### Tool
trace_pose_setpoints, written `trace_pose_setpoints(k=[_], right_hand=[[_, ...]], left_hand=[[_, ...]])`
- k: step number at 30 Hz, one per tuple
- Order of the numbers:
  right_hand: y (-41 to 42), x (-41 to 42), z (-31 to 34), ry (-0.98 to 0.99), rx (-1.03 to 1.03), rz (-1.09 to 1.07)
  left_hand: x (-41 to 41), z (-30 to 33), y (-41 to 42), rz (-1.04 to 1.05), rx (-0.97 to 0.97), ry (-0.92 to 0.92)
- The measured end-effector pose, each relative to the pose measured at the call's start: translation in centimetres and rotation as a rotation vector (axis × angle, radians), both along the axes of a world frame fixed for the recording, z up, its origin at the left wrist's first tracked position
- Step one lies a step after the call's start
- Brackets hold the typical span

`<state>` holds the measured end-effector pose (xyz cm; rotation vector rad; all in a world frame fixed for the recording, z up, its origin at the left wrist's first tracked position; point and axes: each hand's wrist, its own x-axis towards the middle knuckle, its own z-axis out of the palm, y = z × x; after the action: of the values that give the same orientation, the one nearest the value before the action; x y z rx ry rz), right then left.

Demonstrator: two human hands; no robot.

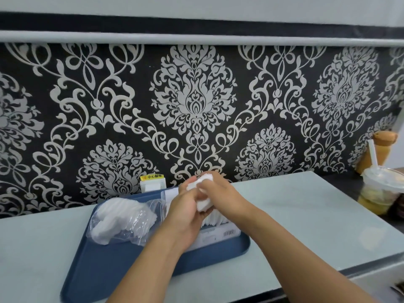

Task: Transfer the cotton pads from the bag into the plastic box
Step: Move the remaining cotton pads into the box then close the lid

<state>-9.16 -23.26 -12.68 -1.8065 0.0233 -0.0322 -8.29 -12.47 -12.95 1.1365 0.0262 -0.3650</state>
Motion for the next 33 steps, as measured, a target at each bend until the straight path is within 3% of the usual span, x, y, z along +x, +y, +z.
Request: trace_pose_setpoints(k=[4, 8, 10, 13, 16, 19, 22, 27, 30, 33], right_hand=[[-1.3, -0.2, 0.1, 0.017, 0.142, 0.083], [-3.2, -0.3, 0.2, 0.006, 0.054, 0.104], [-4.0, -0.2, 0.6, 0.066, 0.042, 0.032], [-4.9, -0.1, 0.7, 0.188, -0.044, -0.073], [-4.6, 0.2, 0.2, 0.255, -0.347, -0.110], [-3.7, 0.6, -0.2, 0.207, -0.710, -0.166], [-2.3, 0.6, -0.5, 0.176, -0.983, -0.194], [-1.4, 0.5, -0.5, 0.145, -1.358, -0.253], [-1.5, 0.9, -1.2, 0.153, -1.396, -0.306], [-2.2, 1.5, -2.3, 0.164, -1.213, -0.301]], left_hand=[[0.4, 0.2, 0.1, 0.036, -0.002, -0.025], [0.4, 0.3, 0.7, -0.067, 0.052, -0.037], [0.4, 0.1, 1.0, -0.088, 0.249, -0.149], [0.6, -0.6, 2.4, -0.022, 0.719, -0.471], [0.5, -1.4, 3.4, -0.020, 1.067, -0.681], [0.5, -2.2, 3.4, -0.237, 1.319, -0.704], [0.3, -2.9, 3.1, -0.362, 1.419, -0.679], [0.1, -3.0, 2.9, -0.385, 1.500, -0.731], [0.2, -3.2, 3.1, -0.373, 1.492, -0.718], [0.2, -3.3, 3.1, -0.370, 1.494, -0.743]])
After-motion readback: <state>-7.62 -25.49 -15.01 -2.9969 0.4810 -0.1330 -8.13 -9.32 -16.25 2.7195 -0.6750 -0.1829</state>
